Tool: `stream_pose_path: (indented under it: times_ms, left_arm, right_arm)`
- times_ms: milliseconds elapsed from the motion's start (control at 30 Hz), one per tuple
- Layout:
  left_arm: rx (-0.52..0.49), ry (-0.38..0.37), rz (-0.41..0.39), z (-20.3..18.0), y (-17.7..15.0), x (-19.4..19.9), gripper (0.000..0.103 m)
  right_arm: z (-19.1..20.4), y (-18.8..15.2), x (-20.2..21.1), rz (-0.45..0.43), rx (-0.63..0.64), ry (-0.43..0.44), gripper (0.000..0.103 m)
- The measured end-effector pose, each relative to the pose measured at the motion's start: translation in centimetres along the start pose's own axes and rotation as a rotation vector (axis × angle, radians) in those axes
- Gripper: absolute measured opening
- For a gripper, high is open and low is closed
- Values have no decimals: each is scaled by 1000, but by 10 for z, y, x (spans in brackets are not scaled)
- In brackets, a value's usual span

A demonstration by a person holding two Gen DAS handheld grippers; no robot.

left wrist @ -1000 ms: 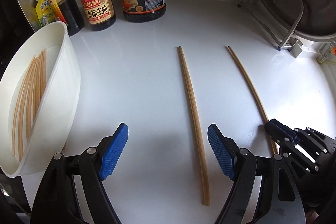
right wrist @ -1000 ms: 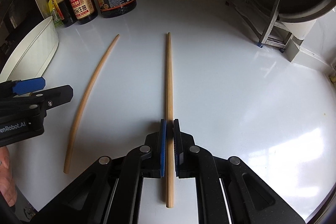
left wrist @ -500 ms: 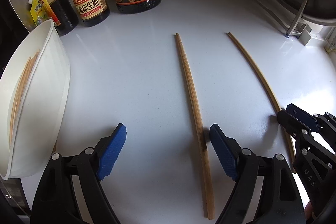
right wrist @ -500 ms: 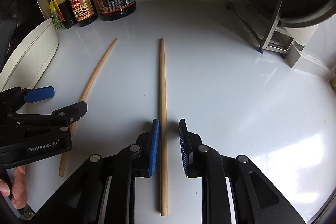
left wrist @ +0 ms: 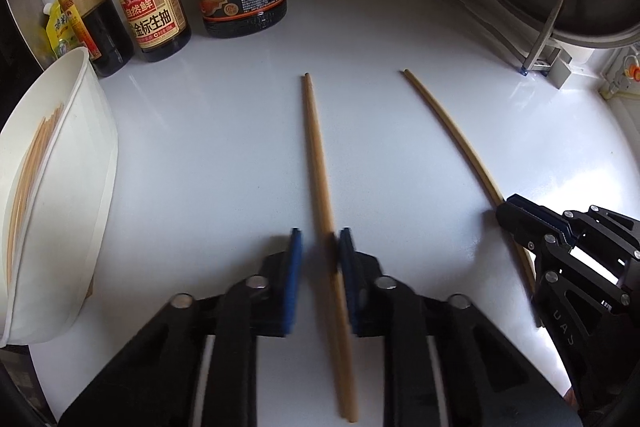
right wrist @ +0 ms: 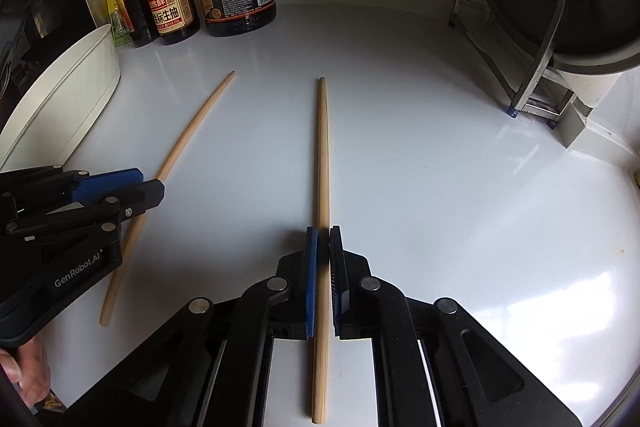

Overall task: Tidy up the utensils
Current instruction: 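Lift both held chopsticks and carry them over the white basin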

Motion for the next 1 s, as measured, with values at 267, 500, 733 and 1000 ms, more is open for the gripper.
stream_pose_path:
  times_ms: [267,500,733,1000]
  left_arm:
    - [31,-49,12,6,1,15,7]
    - [49,-107,-77,16,26,72,7]
    - [108,-20,-198,89,55,148,7]
    - [263,146,-194,214,35,191,7]
  right_arm:
    - [-3,5,12,16,-72,39,6]
    - [13,43,54,-44,-83,81,6]
    - [78,108,101,-148,-15,189,6]
    - [200,157,109,-161,110,326,6]
Point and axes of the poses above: each gripper's, at about its wrist camera, not at the fingertips, and x roughly against the way its jaws point, z to its left, y to its top, the point moved 8 cm from there along -x, roughly the way its jaws point, and after that the axes turned 13 degrees about -y, right-handed, at the moved point
